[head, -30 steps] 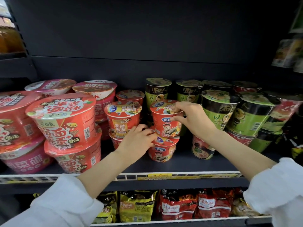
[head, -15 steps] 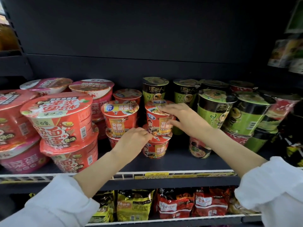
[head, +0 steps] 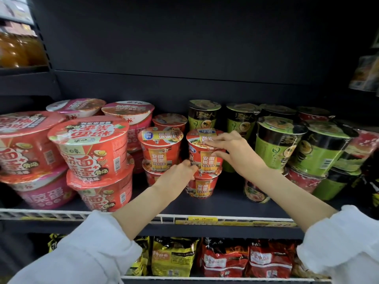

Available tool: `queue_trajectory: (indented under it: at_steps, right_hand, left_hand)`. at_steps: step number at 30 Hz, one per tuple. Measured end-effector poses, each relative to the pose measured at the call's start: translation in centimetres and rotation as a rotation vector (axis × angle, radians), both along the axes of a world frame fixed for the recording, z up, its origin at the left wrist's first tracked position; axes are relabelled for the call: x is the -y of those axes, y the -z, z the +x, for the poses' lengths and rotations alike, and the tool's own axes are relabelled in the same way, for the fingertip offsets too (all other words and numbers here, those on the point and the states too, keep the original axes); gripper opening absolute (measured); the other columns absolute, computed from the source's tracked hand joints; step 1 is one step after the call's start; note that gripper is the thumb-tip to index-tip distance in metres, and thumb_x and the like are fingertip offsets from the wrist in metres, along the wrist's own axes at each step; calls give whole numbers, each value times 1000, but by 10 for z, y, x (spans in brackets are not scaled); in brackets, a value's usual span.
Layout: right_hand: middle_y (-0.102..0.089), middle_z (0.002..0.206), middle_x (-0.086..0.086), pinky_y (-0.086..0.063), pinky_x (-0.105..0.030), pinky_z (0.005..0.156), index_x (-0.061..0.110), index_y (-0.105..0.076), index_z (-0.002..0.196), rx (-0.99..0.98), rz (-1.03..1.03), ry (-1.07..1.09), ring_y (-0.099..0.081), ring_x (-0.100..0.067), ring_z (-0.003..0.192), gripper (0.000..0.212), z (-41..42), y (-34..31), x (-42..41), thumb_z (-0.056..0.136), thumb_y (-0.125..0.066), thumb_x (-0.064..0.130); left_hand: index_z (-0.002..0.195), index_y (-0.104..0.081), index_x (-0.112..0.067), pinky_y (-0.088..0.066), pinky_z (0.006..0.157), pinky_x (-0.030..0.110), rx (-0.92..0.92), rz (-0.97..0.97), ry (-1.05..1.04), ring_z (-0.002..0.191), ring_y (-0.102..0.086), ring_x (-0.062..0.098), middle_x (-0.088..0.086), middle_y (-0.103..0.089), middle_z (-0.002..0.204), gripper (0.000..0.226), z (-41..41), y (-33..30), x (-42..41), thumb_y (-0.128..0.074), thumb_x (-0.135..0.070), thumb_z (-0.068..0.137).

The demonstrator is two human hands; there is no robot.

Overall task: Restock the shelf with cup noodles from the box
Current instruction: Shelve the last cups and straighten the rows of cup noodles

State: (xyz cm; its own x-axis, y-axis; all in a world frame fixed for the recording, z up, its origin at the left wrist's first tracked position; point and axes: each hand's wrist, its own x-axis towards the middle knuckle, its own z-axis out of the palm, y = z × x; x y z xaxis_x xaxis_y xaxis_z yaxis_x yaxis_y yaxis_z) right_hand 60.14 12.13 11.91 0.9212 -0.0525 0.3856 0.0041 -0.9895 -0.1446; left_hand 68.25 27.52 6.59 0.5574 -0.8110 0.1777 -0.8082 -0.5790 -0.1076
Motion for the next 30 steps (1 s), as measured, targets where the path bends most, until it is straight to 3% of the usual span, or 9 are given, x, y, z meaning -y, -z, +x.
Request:
queue_trajectory:
  at_steps: [2,5,6,8,10,13,19,23,30]
  right_hand:
    - [-53,133,-3,-26,-17,99,18,-51,134,42,15,9,-40,-19,116,44,0,3,-4,91,-57,20]
    - [-55,129,-4,-24,-14,95,17,-53,132,78,23,3,-41,-21,114,42,0,6,-7,90,-59,20]
    - [-56,129,-4,-25,-14,95,17,-54,131,84,19,1,-42,-21,114,42,0,7,-7,90,-59,20]
    - [-56,128,-5,-27,-15,95,16,-55,130,104,35,-4,-42,-21,114,41,1,9,-7,90,-59,19]
    - [-58,125,-6,-29,-17,94,14,-57,128,136,72,-8,-44,-22,113,40,1,11,-9,88,-61,18]
    - [-61,122,-8,-33,-20,93,12,-60,125,161,79,-15,-46,-25,110,38,1,14,-11,87,-63,16]
    - [-58,127,-2,-24,-12,92,17,-57,129,103,104,-37,-43,-19,113,40,-1,5,-4,89,-60,20]
    - [-52,134,0,-19,-11,94,19,-51,135,47,40,-53,-40,-18,119,45,-3,4,-2,91,-58,13]
    - [-47,141,-2,-20,-16,105,18,-46,138,68,68,-43,-34,-19,129,48,-6,10,-7,92,-53,6]
  left_hand:
    - [133,-40,-11,-50,85,34,70,-7,-8,110,-61,28,10,-52,126,36,-5,2,-4,-45,-16,98]
    - [106,-63,-12,-53,52,30,206,5,-29,71,-70,22,6,-69,85,35,-14,3,-8,-77,-23,76]
    - [102,-65,-12,-53,51,29,222,-7,-33,67,-70,22,6,-69,81,33,-14,4,-8,-77,-26,75]
    - [118,-54,-10,-54,72,33,156,3,-31,92,-68,25,9,-66,105,27,-12,8,-7,-53,-23,95]
    - [126,-46,-10,-50,84,33,150,-47,19,106,-62,25,8,-60,119,29,-8,12,-4,-39,-23,101]
    - [124,-47,-10,-49,84,31,158,-81,4,107,-61,24,7,-59,120,29,-7,9,-3,-38,-27,101]
    - [118,-55,-11,-49,85,29,48,-169,-22,104,-61,21,5,-59,115,32,-6,6,-2,-42,-33,99]
    - [111,-62,-12,-52,82,28,-11,-222,-106,99,-63,19,4,-61,110,34,-9,6,-1,-46,-38,97]
    - [115,-56,-9,-52,83,34,-75,-294,-231,104,-63,25,7,-63,113,30,-24,5,8,-50,-31,96]
